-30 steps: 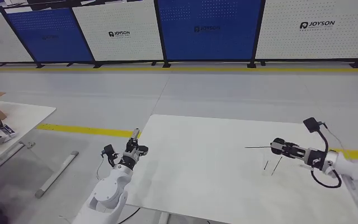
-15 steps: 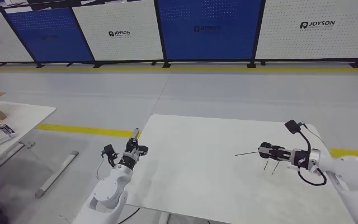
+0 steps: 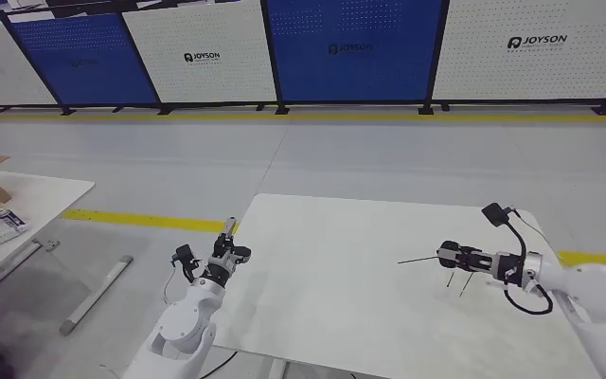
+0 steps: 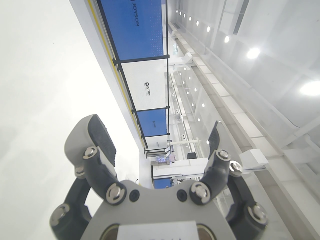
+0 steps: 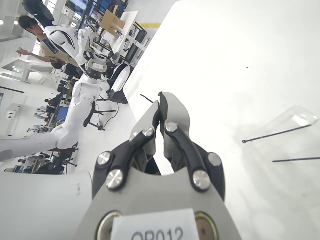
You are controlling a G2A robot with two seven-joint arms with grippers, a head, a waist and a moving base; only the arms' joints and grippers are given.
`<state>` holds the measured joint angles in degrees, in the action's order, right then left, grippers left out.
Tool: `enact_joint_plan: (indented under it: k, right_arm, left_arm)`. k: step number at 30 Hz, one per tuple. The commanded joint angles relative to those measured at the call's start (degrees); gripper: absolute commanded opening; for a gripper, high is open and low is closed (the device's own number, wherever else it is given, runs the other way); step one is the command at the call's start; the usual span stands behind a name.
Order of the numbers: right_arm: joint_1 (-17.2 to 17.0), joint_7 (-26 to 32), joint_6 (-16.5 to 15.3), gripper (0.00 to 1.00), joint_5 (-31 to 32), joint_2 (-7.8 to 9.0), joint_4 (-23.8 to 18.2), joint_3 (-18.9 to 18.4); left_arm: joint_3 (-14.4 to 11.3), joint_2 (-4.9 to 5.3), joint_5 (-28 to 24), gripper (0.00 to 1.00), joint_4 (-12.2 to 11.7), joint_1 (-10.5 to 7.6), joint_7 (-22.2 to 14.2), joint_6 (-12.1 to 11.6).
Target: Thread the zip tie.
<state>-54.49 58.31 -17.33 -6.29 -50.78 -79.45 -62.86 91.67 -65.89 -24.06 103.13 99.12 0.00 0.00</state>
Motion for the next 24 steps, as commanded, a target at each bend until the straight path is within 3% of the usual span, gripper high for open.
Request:
enact_joint_plan:
  k: [1, 9, 12, 14, 24]
  right_arm:
    - [-0.5, -3.0, -2.0, 0.00, 2.5, -0.06, -1.7, 0.0]
    - [-0.8, -9.3, -2.1, 0.00, 7.6, -0.68, -10.0, 0.3]
    - [0.4, -11.5, -2.1, 0.00, 11.9, -1.20, -9.3, 2.7]
    - [1.6, -11.3, -2.1, 0.00, 9.0, -1.81, -7.6, 4.6]
    - [1.6, -11.3, -2.1, 0.00, 9.0, -1.81, -7.6, 4.6]
  left_arm:
    - [0.0, 0.00, 0.0, 1.00, 0.0, 0.00, 0.0, 0.0]
    - [0.0, 0.00, 0.0, 1.00, 0.0, 0.00, 0.0, 0.0]
    - [0.0, 0.00, 0.0, 1.00, 0.0, 0.00, 0.0, 0.0]
    - [0.0, 0.00, 0.0, 1.00, 0.0, 0.00, 0.0, 0.0]
    - [0.0, 0.00, 0.0, 1.00, 0.0, 0.00, 0.0, 0.0]
